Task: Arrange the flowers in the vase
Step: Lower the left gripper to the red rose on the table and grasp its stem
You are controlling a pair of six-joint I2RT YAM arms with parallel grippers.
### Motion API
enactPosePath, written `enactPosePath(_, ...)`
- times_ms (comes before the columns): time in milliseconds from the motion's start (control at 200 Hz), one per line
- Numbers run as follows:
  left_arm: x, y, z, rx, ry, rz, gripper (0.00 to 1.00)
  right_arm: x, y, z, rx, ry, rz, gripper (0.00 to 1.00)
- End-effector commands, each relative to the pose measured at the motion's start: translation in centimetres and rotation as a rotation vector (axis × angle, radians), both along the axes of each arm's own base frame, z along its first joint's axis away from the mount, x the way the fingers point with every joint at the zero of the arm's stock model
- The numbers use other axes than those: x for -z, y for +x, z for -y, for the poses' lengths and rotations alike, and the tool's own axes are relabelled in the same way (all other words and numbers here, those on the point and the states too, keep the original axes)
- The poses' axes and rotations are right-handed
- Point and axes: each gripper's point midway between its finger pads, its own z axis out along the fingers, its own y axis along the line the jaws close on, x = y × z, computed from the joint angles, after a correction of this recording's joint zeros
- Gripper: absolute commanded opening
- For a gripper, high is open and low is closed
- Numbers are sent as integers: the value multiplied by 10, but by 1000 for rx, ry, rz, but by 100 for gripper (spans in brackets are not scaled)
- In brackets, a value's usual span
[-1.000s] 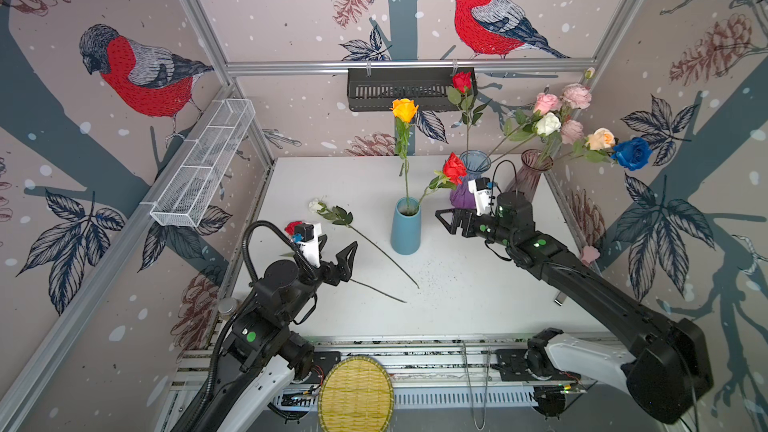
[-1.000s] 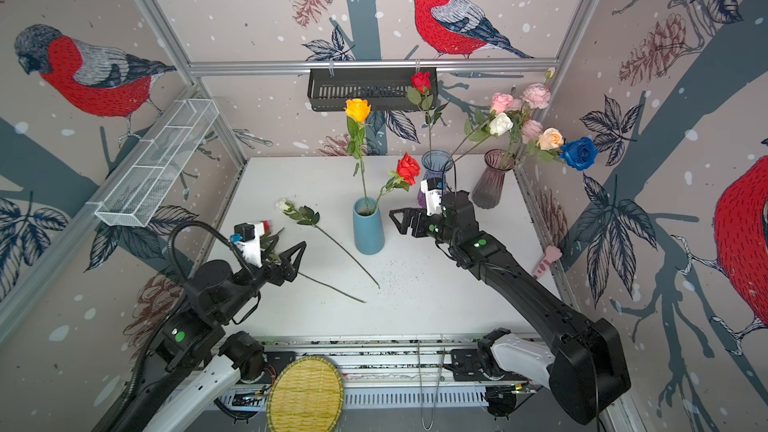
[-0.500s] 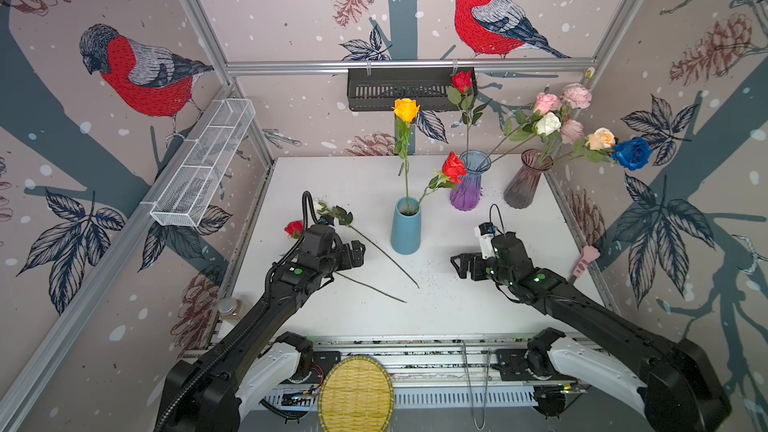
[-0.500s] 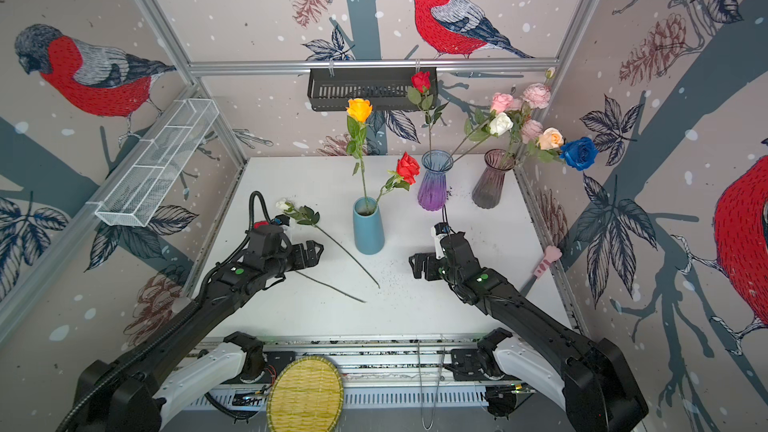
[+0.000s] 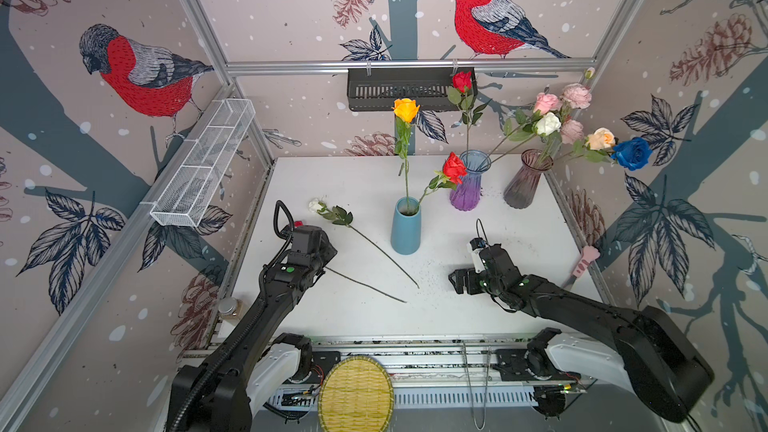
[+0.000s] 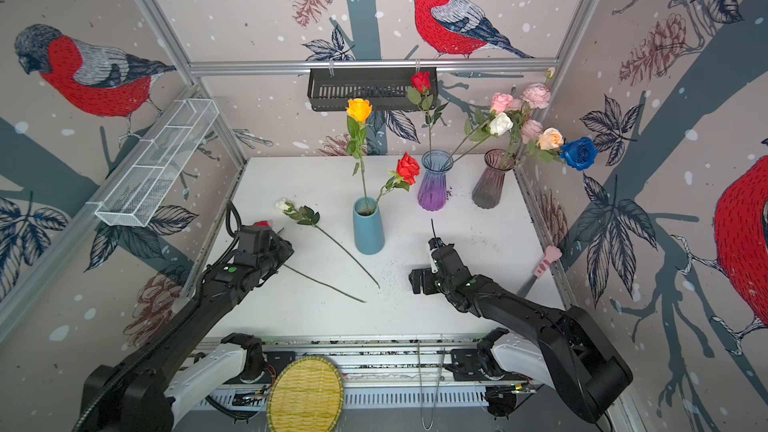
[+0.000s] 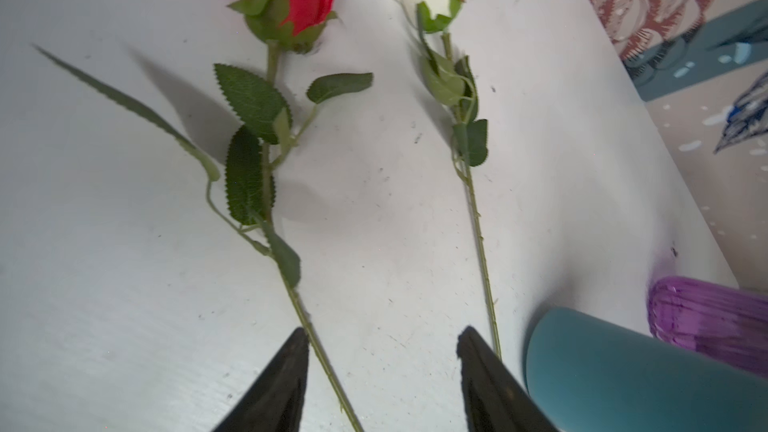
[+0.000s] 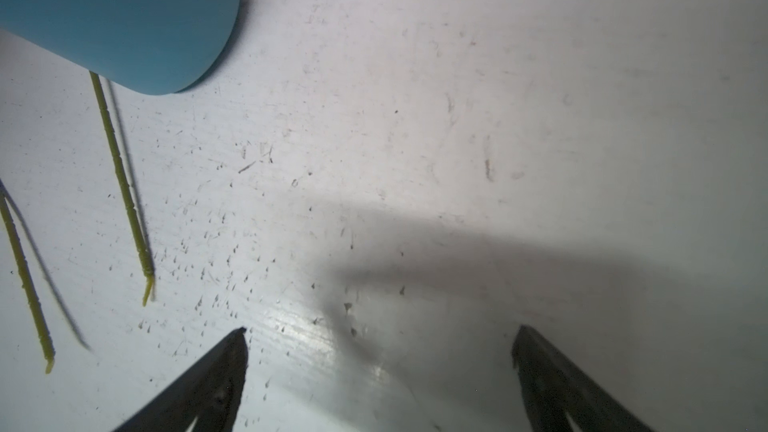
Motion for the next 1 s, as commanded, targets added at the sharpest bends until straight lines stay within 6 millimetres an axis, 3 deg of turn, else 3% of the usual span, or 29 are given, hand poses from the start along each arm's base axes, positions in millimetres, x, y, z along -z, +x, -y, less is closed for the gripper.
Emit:
enactPosePath(0, 17, -8, -1, -63, -76, -117, 53, 7, -6, 1, -2, -15, -35, 100)
enactPosePath(190, 37, -12, -14, -128, -14, -240, 52, 9, -5, 3, 9, -21, -34, 100)
enactPosePath(295, 48, -13, -17, -165, -12, -271, 40, 8, -5, 2, 8, -24, -26, 100)
enactPosePath(595, 73, -12, -24, -191, 45, -428, 40, 10, -6, 1, -1, -28, -37, 100)
enactPosePath(996, 86, 2, -21, -173, 53, -481, 42, 10, -6, 1, 2, -31, -36, 100)
